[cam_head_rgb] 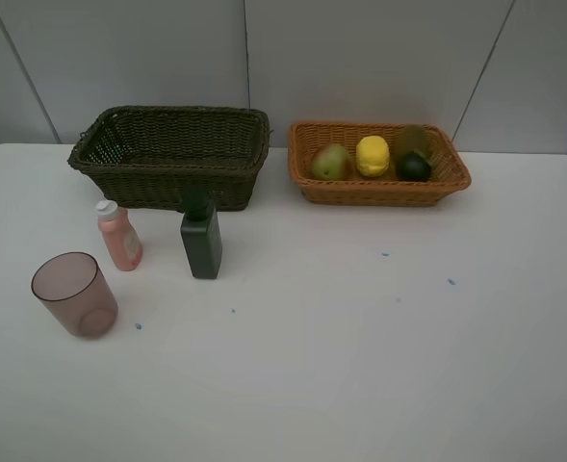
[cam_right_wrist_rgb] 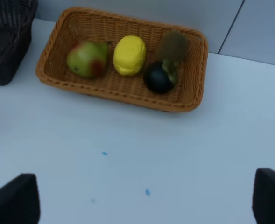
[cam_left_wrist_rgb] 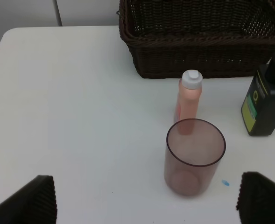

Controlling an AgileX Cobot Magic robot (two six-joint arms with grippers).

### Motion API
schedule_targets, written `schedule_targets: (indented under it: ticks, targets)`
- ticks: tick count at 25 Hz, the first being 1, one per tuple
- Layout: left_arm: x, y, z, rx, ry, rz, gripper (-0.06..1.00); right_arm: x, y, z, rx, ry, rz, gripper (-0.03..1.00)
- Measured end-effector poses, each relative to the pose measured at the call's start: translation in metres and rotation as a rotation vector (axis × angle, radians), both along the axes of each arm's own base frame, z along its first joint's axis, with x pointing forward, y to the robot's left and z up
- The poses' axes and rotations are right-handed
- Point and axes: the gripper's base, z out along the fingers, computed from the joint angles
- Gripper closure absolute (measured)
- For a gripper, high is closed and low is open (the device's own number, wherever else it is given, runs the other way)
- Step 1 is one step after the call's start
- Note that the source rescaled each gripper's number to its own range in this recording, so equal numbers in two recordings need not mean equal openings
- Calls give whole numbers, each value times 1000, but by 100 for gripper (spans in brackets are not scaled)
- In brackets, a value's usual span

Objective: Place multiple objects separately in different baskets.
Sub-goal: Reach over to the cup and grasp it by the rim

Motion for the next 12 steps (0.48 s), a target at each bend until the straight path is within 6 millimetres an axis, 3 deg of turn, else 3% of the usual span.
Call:
schedule_targets:
  ticks: [5, 12]
  targets:
    - [0, 0, 0, 0, 0, 0, -6, -36, -19, -22, 30, 3, 83, -2]
    - [0, 0, 0, 0, 0, 0, -6, -67, -30, -54, -52, -3, 301, -2]
